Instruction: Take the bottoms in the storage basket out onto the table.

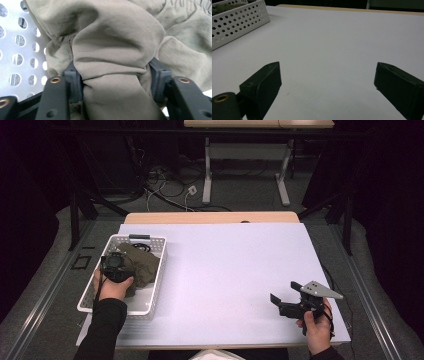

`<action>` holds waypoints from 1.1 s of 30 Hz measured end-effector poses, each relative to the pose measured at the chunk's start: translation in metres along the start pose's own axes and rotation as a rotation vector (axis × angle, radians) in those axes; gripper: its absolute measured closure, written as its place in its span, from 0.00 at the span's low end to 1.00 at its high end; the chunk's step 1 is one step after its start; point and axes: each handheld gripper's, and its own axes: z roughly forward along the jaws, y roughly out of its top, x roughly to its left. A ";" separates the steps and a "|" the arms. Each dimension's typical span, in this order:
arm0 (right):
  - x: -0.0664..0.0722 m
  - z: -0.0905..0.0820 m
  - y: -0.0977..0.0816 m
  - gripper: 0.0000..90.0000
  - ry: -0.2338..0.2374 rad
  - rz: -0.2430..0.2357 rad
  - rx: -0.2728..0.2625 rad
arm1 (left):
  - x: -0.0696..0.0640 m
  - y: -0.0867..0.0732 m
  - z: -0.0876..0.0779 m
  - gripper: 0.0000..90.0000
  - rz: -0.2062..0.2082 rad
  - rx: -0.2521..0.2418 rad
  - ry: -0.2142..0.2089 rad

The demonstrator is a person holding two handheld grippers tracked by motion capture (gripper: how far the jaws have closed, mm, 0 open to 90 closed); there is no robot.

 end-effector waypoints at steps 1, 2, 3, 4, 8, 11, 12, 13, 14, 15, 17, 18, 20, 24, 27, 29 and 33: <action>0.000 0.000 0.000 0.08 0.000 0.000 0.000 | 0.000 0.000 0.000 0.51 -0.001 0.000 0.000; 0.000 0.000 0.000 0.08 0.000 0.000 -0.001 | 0.000 0.000 -0.001 0.52 -0.002 -0.001 0.001; 0.000 0.000 0.000 0.08 0.000 0.000 -0.001 | 0.000 0.000 -0.001 0.55 -0.005 -0.003 -0.002; 0.000 0.000 0.000 0.08 0.000 0.000 -0.001 | 0.000 0.000 -0.001 0.56 -0.005 -0.003 -0.002; 0.000 0.000 0.000 0.08 -0.001 0.000 0.001 | 0.004 0.000 -0.003 0.60 -0.020 -0.005 -0.019; 0.000 0.000 0.000 0.08 0.003 -0.003 0.001 | 0.006 0.000 -0.005 0.62 -0.029 -0.007 -0.033; 0.000 0.000 0.000 0.08 0.006 -0.003 0.002 | 0.007 0.000 -0.006 0.64 -0.033 -0.009 -0.038; 0.000 0.000 0.000 0.08 0.006 -0.004 0.003 | 0.007 0.000 -0.006 0.65 -0.033 -0.008 -0.039; 0.000 0.000 0.000 0.08 0.006 -0.004 0.003 | 0.007 0.000 -0.006 0.66 -0.033 -0.008 -0.039; 0.001 0.000 0.000 0.08 0.006 -0.007 0.002 | 0.007 0.000 -0.006 0.66 -0.035 -0.011 -0.038; 0.001 0.000 0.000 0.08 0.006 -0.010 0.001 | 0.008 0.000 -0.008 0.68 -0.039 -0.020 -0.046; 0.001 0.000 0.000 0.08 0.006 -0.010 0.001 | 0.008 0.000 -0.008 0.69 -0.039 -0.020 -0.046; 0.001 0.000 0.000 0.08 0.007 -0.011 0.002 | 0.009 -0.001 -0.009 0.70 -0.048 -0.031 -0.053; 0.001 0.000 0.000 0.08 0.007 -0.014 0.001 | 0.011 -0.002 -0.011 0.71 -0.061 -0.045 -0.069; 0.001 0.000 0.000 0.08 0.007 -0.011 0.001 | 0.011 -0.002 -0.012 0.72 -0.062 -0.052 -0.071; 0.001 0.000 0.000 0.08 0.007 -0.011 0.001 | 0.011 -0.002 -0.013 0.73 -0.067 -0.056 -0.076; 0.001 0.000 0.000 0.08 0.009 -0.016 0.001 | 0.012 -0.002 -0.015 0.74 -0.076 -0.066 -0.084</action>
